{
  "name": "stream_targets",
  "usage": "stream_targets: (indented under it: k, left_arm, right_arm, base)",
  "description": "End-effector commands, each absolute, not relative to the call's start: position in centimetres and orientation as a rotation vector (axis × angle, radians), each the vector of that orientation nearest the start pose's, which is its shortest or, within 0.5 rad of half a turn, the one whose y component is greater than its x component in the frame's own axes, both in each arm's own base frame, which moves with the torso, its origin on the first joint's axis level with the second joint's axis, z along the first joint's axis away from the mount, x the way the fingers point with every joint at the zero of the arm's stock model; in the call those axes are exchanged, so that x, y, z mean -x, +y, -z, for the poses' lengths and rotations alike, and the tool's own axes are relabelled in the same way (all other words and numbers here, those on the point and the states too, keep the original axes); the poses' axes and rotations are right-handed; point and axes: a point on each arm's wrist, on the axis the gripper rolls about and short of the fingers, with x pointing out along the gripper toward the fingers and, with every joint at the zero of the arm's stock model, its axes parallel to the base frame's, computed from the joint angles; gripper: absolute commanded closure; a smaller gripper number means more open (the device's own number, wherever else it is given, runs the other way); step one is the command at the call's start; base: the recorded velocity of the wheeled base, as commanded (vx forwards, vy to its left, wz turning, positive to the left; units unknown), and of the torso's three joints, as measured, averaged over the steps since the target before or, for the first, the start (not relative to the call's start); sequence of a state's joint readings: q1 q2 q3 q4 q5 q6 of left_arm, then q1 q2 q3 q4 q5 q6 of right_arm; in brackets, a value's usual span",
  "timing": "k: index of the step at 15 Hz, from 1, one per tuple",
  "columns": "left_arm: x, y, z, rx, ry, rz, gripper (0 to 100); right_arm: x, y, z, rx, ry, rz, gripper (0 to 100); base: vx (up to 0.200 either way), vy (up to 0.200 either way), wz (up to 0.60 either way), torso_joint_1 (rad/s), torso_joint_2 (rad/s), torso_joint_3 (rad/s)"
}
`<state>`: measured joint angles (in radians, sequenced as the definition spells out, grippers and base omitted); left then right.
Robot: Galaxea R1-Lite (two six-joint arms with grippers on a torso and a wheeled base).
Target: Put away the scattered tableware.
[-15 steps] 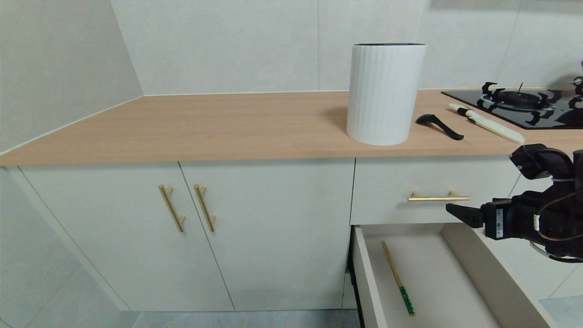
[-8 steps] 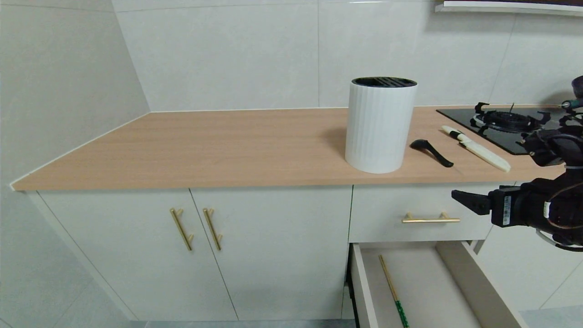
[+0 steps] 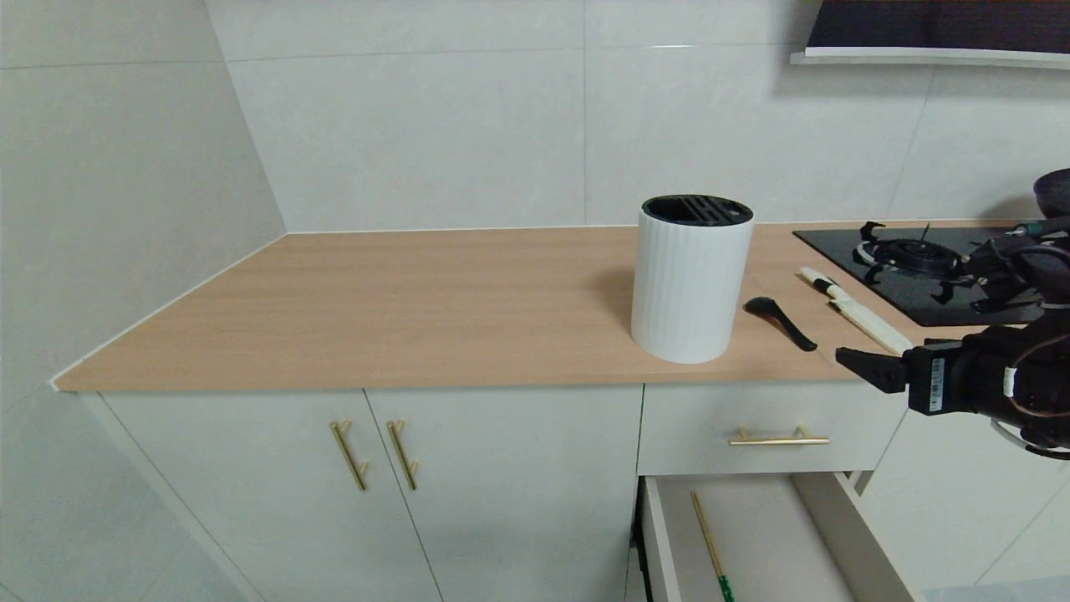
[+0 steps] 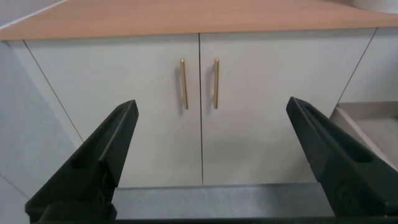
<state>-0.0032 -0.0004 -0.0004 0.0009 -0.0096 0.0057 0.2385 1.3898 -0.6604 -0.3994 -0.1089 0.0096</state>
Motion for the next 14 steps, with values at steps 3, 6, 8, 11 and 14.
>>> stream_targets:
  k: [3, 6, 8, 11, 14]
  left_arm:
    - [2.3, 0.0, -7.5, -0.006, 0.000, 0.014, 0]
    - [2.3, 0.0, -7.5, -0.006, 0.000, 0.012, 0]
    - [2.3, 0.0, -7.5, -0.006, 0.000, 0.012, 0]
    - [2.3, 0.0, -7.5, -0.006, 0.000, 0.012, 0]
    - [2.3, 0.0, -7.5, -0.006, 0.000, 0.014, 0]
  right_arm:
    - [-26.8, 4.7, -20.2, 0.065, 0.347, -0.079, 0]
    - [-32.0, 3.9, -20.2, 0.055, 0.426, -0.065, 0]
    - [-34.7, 3.3, -19.6, 0.029, 0.490, -0.127, 0]
    - [-38.4, 2.6, -17.1, 0.019, 0.539, -0.111, 0]
    - [-40.3, 2.8, -14.8, 0.019, 0.570, -0.114, 0]
  base:
    - [0.000, 0.000, 0.00, 0.031, -0.07, -0.044]
    - [0.000, 0.000, 0.00, 0.000, 0.00, 0.000]
    - [0.000, 0.000, 0.00, 0.000, 0.00, 0.000]
    - [0.000, 0.000, 0.00, 0.000, 0.00, 0.000]
    - [0.000, 0.000, 0.00, 0.000, 0.00, 0.000]
